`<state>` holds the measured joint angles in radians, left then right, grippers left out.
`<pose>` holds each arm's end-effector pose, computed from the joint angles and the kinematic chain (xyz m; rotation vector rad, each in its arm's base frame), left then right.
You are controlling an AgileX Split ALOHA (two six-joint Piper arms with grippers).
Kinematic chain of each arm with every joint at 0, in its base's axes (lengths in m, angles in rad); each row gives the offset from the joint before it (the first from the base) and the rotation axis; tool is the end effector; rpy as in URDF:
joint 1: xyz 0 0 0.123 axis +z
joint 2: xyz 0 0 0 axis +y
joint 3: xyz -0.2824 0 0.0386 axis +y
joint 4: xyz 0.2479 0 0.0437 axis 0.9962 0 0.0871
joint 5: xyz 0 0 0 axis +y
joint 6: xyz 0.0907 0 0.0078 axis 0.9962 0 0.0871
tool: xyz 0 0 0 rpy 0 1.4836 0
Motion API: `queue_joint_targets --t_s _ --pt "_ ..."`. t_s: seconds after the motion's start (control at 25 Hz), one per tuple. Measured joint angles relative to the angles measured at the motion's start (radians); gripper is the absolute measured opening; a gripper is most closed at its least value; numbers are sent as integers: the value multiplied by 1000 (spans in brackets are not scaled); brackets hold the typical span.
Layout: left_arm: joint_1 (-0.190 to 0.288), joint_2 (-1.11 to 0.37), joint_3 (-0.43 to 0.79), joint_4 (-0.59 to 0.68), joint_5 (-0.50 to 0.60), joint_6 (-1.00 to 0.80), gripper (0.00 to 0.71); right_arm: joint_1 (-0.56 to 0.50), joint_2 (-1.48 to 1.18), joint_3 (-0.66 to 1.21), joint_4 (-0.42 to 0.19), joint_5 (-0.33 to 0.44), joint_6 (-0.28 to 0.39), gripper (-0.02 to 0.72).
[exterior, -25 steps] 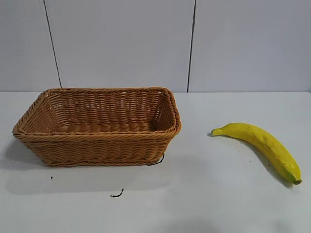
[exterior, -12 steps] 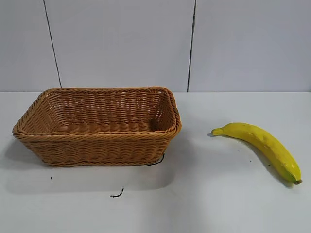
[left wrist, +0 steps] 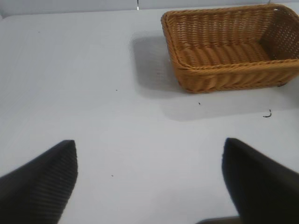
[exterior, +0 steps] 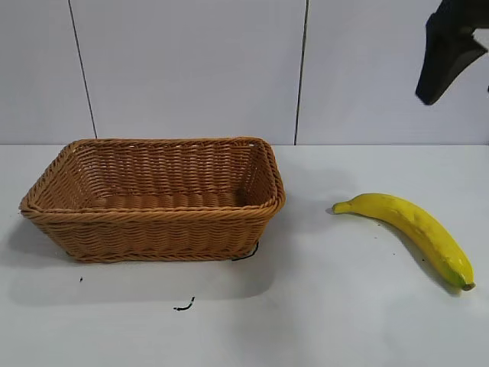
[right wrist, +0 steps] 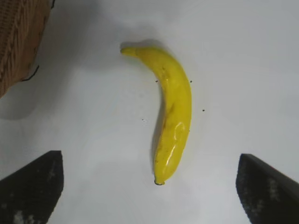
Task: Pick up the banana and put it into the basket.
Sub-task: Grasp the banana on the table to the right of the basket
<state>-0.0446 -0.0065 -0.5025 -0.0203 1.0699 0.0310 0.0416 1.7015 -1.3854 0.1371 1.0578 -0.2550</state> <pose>-0.0066 -0.0013 0.2771 0.0784 2.0430 -0.0328 0.3491 0.0254 0.2757 -0.3492 2.8211 0.1394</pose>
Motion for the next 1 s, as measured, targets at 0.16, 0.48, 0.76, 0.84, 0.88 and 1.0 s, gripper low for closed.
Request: queue_joint_targets --t_s 0.16,0.48,0.76,0.84,0.88,1.0 --pt "0 0 0 0 0 0 635 0 76 0 -30 -53 3 686" --pt "0 0 0 0 0 0 635 0 236 -3 -40 -192 3 686" --pt "0 0 0 0 0 0 635 0 369 -3 -41 -229 3 686" --pt "0 0 0 0 0 0 635 0 395 -3 -41 -235 3 686" --pt "0 0 0 0 0 0 635 0 405 -3 -41 -236 3 686" --pt "0 0 0 0 0 0 635 0 427 -4 -42 -244 4 686"
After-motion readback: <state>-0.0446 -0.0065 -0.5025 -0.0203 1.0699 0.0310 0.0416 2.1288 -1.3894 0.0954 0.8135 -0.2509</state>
